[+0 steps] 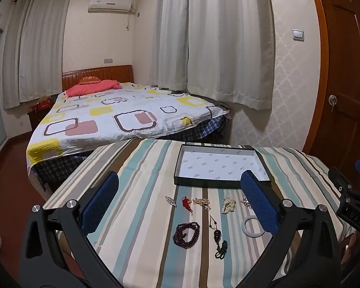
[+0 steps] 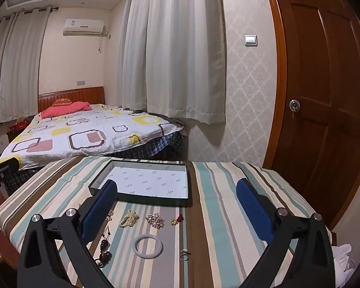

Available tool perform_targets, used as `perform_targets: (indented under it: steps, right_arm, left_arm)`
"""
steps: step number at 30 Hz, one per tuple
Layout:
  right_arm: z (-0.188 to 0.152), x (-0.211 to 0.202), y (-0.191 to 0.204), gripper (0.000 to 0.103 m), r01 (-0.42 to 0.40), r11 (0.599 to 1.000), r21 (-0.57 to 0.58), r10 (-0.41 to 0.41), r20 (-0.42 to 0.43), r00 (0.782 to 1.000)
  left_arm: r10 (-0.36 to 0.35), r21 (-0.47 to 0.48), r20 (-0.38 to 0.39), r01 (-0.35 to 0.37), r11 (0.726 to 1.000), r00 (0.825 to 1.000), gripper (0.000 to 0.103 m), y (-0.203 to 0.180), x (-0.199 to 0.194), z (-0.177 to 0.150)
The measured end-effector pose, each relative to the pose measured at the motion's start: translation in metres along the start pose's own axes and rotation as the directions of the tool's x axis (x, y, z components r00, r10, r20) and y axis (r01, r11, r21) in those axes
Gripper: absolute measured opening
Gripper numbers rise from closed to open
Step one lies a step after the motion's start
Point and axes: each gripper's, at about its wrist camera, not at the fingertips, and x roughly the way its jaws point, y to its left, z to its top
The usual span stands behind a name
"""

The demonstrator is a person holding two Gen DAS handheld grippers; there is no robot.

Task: Organize jewelry

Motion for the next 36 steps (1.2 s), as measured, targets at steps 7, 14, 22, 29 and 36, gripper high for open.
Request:
perform_targets:
  steps: [7, 14, 22, 29, 36]
  right_arm:
    - [0.002, -0.009, 0.006, 0.097, 0.007, 1.000, -0.004, -0.007, 0.019, 1.000]
    - [-0.005, -0.009, 0.009, 0.097, 0.010, 1.000, -0.007, -0.010, 0.029, 1.000]
    - [-0.010, -0.010, 0.012, 0.097, 0.012, 1.000, -0.006, -0.011, 0.036, 0.999]
    - [-0.013, -0.009, 0.012, 0.097, 0.010, 1.000, -0.005, -0.010, 0.039, 0.999]
    - [-0.012, -0.010, 0.012, 0.097, 0.011, 1.000, -0.007, -0.011, 0.038, 0.999]
  left_arm:
    - [0.000, 0.000, 0.001, 0.000, 1.000, 1.000, 0.099, -0.003, -0.004, 0.008]
    - [-0.006, 0.000, -0.001, 0.006, 1.000, 1.000, 0.099, 0.002, -0.007, 0.008]
    - [-0.008, 0.002, -0.001, 0.008, 1.000, 1.000, 0.099, 0.002, -0.008, 0.009]
    - [-0.009, -0.002, -0.003, 0.009, 1.000, 1.000, 0.099, 0.003, -0.010, 0.011]
    - [-0.008, 0.000, 0.001, 0.008, 1.000, 1.000, 0.099, 0.002, -0.008, 0.004]
